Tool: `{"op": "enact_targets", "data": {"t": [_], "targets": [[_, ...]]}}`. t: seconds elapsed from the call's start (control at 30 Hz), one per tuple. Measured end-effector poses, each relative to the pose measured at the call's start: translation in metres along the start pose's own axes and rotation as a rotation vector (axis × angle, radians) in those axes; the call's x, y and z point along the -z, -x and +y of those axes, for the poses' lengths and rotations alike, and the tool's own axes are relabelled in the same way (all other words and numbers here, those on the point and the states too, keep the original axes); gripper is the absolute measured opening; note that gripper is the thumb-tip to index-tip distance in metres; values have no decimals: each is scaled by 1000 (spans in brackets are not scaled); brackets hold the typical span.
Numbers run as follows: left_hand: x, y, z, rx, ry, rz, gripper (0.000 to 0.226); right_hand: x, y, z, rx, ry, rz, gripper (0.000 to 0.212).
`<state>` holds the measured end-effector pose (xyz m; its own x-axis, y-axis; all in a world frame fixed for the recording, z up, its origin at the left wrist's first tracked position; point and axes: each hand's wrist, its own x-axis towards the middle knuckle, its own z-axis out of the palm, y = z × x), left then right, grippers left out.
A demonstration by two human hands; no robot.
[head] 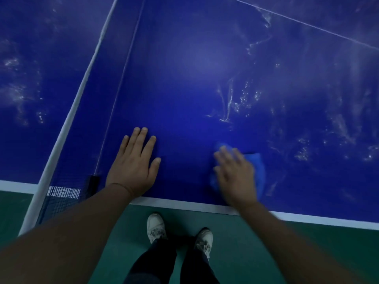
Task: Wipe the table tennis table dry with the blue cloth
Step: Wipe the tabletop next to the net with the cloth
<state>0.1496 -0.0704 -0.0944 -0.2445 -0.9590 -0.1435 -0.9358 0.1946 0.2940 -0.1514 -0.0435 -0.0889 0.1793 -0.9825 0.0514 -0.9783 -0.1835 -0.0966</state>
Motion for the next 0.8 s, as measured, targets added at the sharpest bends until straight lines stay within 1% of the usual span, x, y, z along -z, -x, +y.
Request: {"op": "enact_targets", "data": {"t": [0.03, 0.1, 0.13, 0.17, 0.2, 0.27, 0.33, 0.37, 0.4, 0.43, 0.5, 0.57, 0.63, 0.67, 0.73, 0.77, 0.8], "targets": [[0, 0, 0, 2, -7, -2, 71, 5, -4, 30, -151, 17, 18, 50], [1, -1, 1, 5, -32, -7, 72, 16, -9, 75, -417, -3, -14, 62], [1, -1, 1, 7, -41, -8, 72, 19, -10, 77, -499, -20, -31, 65], [0, -1, 1, 7, -46, -10, 72, 20, -10, 69, -507, -35, -23, 64], [0, -1, 1, 6, -50, -11, 72, 17, -9, 51, -447, -32, -8, 60], [-2, -1, 1, 9, -72, -8, 72, 5, -2, -4, -185, 0, 23, 49], [-3, -2, 1, 15, -101, 7, 72, -4, 3, -65, 108, -6, -66, 47], [-3, -3, 1, 16, -114, 8, 73, -5, 1, -86, 210, -23, -119, 49], [-3, -3, 1, 14, -128, 3, 73, -7, -9, -96, 280, -43, -147, 50], [-4, -4, 1, 9, -141, -2, 74, -8, -26, -96, 306, -50, -157, 51], [-4, -4, 1, 7, -157, -8, 74, -10, -72, -76, 252, -27, -152, 53], [-4, -4, 1, 15, -166, -17, 75, -12, -125, -33, 72, 41, -132, 58], [-4, -3, 2, 22, -167, -20, 75, -7, -155, 13, -129, 56, -180, 72], [-4, -3, 2, 23, -165, -20, 74, -4, -157, 29, -197, 34, -182, 76], [-4, -3, 2, 27, -159, -18, 74, 2, -138, 37, -298, -43, -122, 69], [-4, -3, 1, 28, -156, -14, 74, 5, -123, 29, -314, -57, -92, 64], [-3, -4, 2, 29, -154, -12, 74, 6, -105, 16, -278, -45, -70, 60]]}}
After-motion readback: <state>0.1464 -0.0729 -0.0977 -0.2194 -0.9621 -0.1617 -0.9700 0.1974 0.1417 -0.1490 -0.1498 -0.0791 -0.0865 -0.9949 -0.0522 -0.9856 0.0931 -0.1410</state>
